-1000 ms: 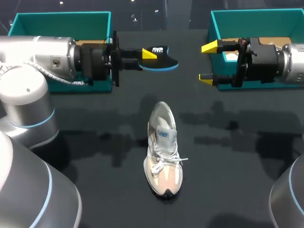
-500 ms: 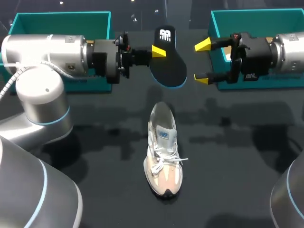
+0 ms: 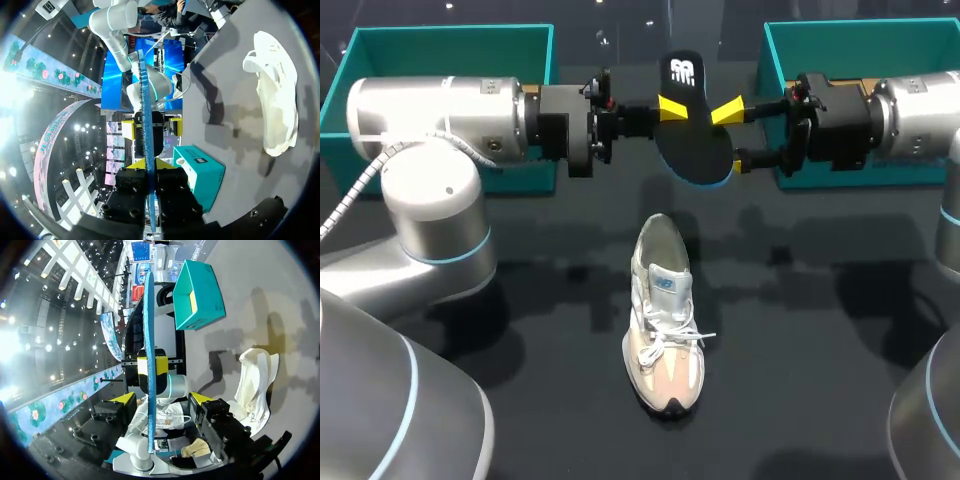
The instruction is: Take the shoe out of the shoebox, open the shoe tongue, remove and reinsert the insole, then place the shoe into the shoebox
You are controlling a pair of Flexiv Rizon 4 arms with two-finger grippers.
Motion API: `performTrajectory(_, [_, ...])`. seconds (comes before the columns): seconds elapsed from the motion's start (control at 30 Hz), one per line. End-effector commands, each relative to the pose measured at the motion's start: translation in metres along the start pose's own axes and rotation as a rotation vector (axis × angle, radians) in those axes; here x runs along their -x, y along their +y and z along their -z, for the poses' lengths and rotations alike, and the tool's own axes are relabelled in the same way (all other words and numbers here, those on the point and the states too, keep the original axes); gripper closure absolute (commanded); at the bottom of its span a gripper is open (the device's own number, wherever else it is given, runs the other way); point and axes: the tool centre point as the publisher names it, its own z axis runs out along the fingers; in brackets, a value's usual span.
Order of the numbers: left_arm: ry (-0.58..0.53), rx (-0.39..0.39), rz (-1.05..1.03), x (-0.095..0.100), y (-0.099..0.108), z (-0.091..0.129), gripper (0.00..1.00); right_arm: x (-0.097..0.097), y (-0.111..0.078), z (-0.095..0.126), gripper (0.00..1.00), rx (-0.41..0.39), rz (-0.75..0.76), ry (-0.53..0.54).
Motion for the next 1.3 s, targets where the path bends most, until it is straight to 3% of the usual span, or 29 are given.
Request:
performTrajectory(0.03, [-0.002,0.008,0.000,-0.002,0.000,-0.006,1.00,0.000,-0.002,-0.008,0.38,0.007,0.002,0.000])
performTrajectory(0.37, [0.016,0.010,0.010,-0.006,0.005,-0.010,1.00,-0.001,-0.001,-0.019,0.54,-0.009,0.004,-0.013])
performTrajectory(0.63, [0.023,0.004,0.004,-0.007,0.005,-0.013,1.00,-0.002,0.000,-0.022,0.57,-0.020,0.003,-0.014])
performTrajectory(1.03, [0.022,-0.002,-0.009,-0.007,0.004,-0.014,1.00,0.000,0.001,-0.021,0.71,-0.018,-0.010,-0.005])
performTrajectory(1.1, [0.022,-0.004,-0.010,-0.008,0.003,-0.014,1.00,0.000,0.002,-0.020,0.79,-0.016,-0.011,-0.004])
performTrajectory(1.17, [0.022,-0.006,-0.011,-0.008,0.003,-0.014,1.00,0.000,0.002,-0.020,0.97,-0.014,-0.012,-0.004])
performTrajectory(1.3, [0.023,-0.014,-0.019,-0.009,0.002,-0.012,1.00,0.001,0.004,-0.019,1.00,-0.016,-0.014,-0.003])
